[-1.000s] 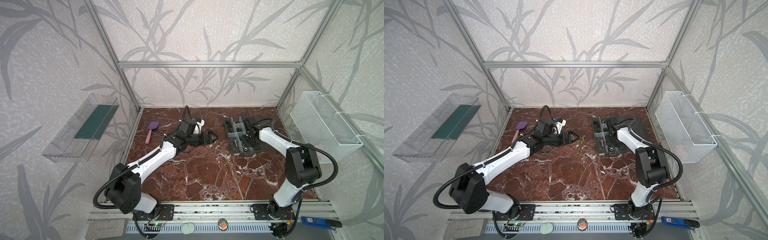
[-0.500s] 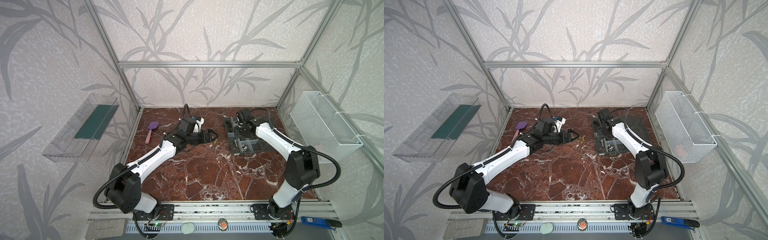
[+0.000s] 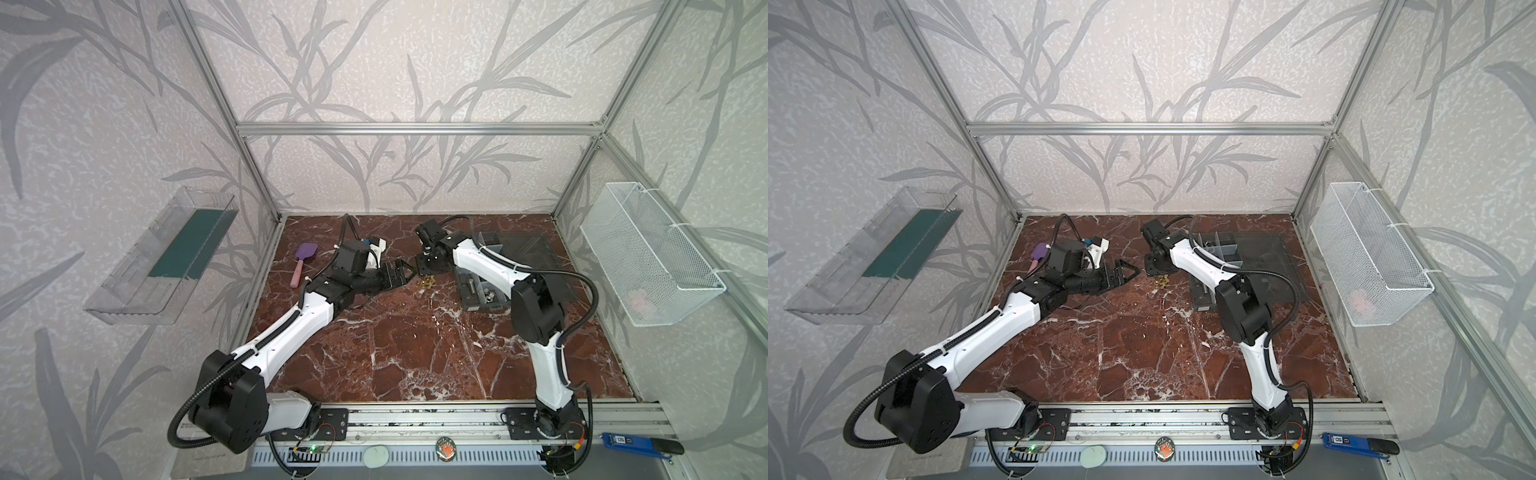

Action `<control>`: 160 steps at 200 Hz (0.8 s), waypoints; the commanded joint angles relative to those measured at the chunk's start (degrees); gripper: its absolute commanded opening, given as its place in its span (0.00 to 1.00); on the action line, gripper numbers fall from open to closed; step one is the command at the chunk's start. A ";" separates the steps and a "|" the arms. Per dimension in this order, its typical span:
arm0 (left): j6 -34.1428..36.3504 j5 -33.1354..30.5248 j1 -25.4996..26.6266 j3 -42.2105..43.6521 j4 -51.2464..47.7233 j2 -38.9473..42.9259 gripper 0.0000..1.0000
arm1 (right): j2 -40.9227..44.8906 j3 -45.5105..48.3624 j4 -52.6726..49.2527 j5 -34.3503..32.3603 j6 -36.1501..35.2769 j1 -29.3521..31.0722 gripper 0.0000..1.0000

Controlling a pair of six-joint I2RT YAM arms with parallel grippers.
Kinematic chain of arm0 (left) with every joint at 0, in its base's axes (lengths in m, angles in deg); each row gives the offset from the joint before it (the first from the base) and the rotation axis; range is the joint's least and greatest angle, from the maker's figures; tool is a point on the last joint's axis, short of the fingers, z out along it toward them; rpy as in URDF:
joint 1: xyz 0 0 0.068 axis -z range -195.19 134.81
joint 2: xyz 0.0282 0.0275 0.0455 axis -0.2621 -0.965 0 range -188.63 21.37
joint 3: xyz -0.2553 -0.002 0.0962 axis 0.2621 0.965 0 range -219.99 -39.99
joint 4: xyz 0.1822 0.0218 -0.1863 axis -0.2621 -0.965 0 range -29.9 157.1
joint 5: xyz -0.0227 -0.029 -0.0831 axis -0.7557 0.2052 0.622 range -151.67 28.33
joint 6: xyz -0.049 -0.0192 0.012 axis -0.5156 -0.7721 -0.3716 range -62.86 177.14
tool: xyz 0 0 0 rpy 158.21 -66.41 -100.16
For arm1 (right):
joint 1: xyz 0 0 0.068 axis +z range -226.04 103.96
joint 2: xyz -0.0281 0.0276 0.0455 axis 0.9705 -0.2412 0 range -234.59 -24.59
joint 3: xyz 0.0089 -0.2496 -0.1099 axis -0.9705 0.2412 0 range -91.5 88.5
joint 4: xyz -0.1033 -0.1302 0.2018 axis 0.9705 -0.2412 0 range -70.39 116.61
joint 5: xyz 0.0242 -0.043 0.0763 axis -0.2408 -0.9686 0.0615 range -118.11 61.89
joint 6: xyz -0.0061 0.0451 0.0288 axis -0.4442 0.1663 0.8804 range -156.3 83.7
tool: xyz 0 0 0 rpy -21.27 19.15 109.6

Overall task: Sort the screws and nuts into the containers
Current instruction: 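Move the open right gripper back over the brass wing nuts, then lower the right gripper and close it on a brass wing nut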

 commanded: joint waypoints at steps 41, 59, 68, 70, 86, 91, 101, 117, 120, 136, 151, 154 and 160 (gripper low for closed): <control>-0.10 1.35 -1.94 2.13 -1.03 3.55 0.99 | -8.91 -11.55 -7.90 -2.24 1.25 1.89 0.51; -0.28 1.61 -2.00 2.08 -0.84 3.54 0.99 | -9.56 -12.05 -9.25 -4.69 0.99 2.19 0.51; -0.38 1.78 -2.05 2.17 -0.61 3.42 0.99 | -9.49 -11.54 -9.40 -5.63 0.82 2.37 0.51; -0.37 1.81 -2.03 2.15 -0.55 3.39 0.99 | -9.43 -11.45 -9.41 -5.80 0.72 2.46 0.51; -0.61 1.99 -2.04 2.29 -0.28 3.08 0.99 | -9.22 -10.33 -9.32 -6.28 0.51 2.53 0.50; -0.63 2.09 -2.06 2.22 -0.08 2.94 0.99 | -9.14 -10.02 -9.28 -6.47 0.51 2.61 0.50; -0.80 2.32 -2.03 2.32 0.10 2.69 0.99 | -8.78 -9.08 -8.92 -6.68 0.51 2.57 0.50; -1.15 2.37 -2.07 2.30 0.56 2.59 0.99 | -8.17 -7.46 -7.99 -6.59 0.51 2.64 0.50; -1.20 2.32 -2.02 2.34 0.63 2.52 0.99 | -8.10 -7.21 -7.87 -6.59 0.55 2.64 0.50; -1.33 2.25 -2.00 2.30 0.78 2.50 0.99 | -7.74 -6.27 -7.41 -6.74 0.51 2.73 0.49; -1.51 2.24 -2.04 2.26 0.80 2.65 0.99 | -7.52 -5.65 -7.31 -7.21 0.43 2.90 0.49; -1.55 2.18 -2.03 2.29 0.78 2.64 0.99 | -7.52 -5.60 -7.31 -7.27 0.42 2.82 0.49; -1.60 2.09 -2.00 2.22 0.75 2.72 0.99 | -7.47 -5.35 -7.31 -7.43 0.42 2.85 0.49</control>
